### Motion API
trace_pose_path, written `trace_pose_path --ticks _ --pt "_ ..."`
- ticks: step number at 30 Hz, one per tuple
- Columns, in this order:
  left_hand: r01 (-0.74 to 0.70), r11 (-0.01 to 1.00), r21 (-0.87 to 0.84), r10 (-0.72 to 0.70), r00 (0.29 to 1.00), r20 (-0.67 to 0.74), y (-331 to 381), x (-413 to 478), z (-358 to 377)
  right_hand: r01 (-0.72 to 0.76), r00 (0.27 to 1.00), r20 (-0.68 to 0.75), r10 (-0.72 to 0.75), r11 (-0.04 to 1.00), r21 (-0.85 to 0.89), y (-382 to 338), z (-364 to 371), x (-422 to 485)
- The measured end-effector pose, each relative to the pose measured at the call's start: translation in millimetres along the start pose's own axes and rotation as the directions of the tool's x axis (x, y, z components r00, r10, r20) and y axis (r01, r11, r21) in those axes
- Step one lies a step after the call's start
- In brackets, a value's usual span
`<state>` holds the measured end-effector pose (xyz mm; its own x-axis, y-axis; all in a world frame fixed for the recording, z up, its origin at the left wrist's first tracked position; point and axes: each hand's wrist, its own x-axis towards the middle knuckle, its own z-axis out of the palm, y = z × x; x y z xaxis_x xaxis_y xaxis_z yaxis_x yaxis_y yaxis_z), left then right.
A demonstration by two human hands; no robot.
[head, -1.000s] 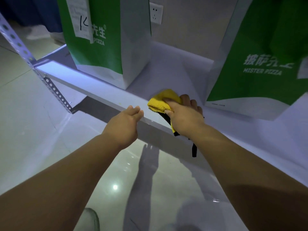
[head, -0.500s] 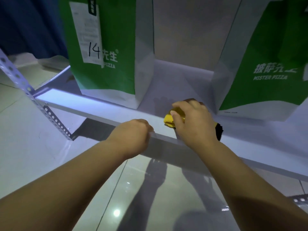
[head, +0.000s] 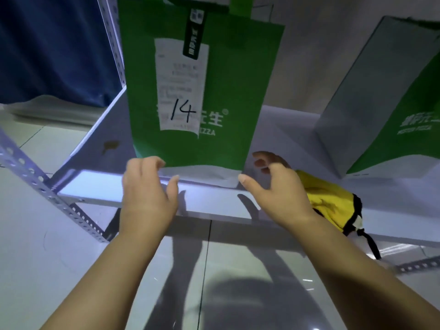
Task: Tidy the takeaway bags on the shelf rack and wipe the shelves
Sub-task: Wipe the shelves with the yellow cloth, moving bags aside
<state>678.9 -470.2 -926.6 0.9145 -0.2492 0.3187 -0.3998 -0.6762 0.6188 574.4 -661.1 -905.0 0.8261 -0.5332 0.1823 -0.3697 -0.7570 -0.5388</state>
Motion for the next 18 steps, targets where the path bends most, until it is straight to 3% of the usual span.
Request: trace_pose_path --ticks 3,7,11,14,18 --pt "0.124 0.99 -0.071 -0.129 0.989 -0.078 -18.6 16.4 0.1 0.015 1.0 -0.01 -0.014 1.0 0.007 -16.9 15.8 8.7" --pt "0.155 0.972 -0.178 -0.165 0.985 -0.044 -22.2 27.9 7.8 -0.025 0.993 -0.114 0.036 0.995 0.091 -20.5 23.7 14.8" --pt "0.123 0.959 -0.254 -0.134 0.991 -0.026 -13.4 31.6 19.2 -0.06 0.975 -0.204 0.091 0.986 0.154 -8.1 19.9 20.7" --pt "0.086 0.938 -0.335 -0.068 0.996 0.066 0.9 40.2 31.7 -0.083 0.96 -0.246 0.132 0.976 0.201 12.9 13.8 30.1" --pt "0.005 0.926 -0.378 0.059 0.986 0.157 21.7 45.4 49.6 -0.195 0.955 -0.178 0.239 0.952 0.235 48.4 -0.6 47.6"
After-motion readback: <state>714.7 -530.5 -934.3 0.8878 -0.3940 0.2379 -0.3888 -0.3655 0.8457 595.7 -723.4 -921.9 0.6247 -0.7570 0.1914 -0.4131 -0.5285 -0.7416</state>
